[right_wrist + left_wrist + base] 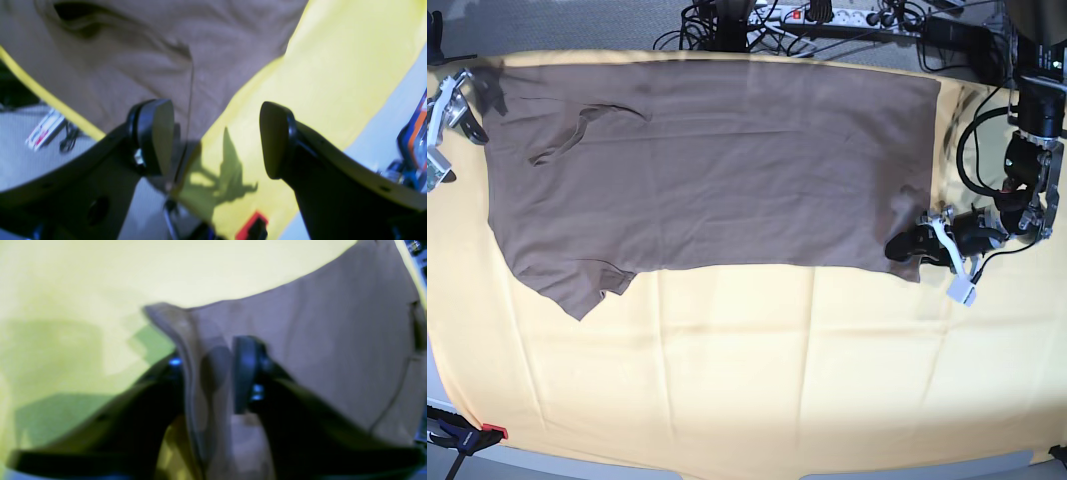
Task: Fold the T-shirt properly
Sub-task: 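Release the shoulders and move both grippers to the shirt's hem corners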
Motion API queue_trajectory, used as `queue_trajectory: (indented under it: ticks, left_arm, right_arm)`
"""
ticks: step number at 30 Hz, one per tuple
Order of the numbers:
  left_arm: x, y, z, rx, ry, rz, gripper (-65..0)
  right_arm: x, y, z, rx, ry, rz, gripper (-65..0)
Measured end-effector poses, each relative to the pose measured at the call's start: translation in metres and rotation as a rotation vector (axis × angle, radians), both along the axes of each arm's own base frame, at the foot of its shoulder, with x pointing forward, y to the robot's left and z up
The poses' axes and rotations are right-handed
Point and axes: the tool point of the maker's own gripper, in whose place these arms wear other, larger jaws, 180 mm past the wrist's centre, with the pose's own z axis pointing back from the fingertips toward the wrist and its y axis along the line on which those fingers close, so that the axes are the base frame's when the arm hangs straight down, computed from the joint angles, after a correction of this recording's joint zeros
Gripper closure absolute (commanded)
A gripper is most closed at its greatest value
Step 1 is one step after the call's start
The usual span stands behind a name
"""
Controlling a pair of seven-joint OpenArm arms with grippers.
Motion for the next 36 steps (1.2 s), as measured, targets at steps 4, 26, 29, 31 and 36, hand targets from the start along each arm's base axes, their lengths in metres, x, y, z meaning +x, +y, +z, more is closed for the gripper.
queue_trajectory:
  ticks: [4,26,29,31,36]
  left_arm:
    - [0.01,0.012,-0.005,0.045,-0.011,0.082,0.0]
    - [0.019,0.019,-0.005,0.097,-0.035,0.111,0.0]
    - [0.02,0.018,-0.004,0.088,-0.036,0.114,0.0]
    - [0.019,0.017,-0.003,0.075,-0.033,0.116,0.0]
    - [0.018,0.014,-0.001,0.064,-0.04,0.093,0.0]
  right_arm:
    - [0.02,0.009,-0.004,0.075,-0.109,-0.039,-42.0]
    - [0.196,-0.055,-0.088,0.595,-0.084,-0.598,-42.0]
    - [0.197,-0.051,-0.098,0.68,-0.018,-0.644,-42.0]
    - [0.194,-0.044,-0.105,0.726,0.029,-0.656,-42.0]
    - [0.191,-0.018,-0.111,0.799,0.101,-0.633,-42.0]
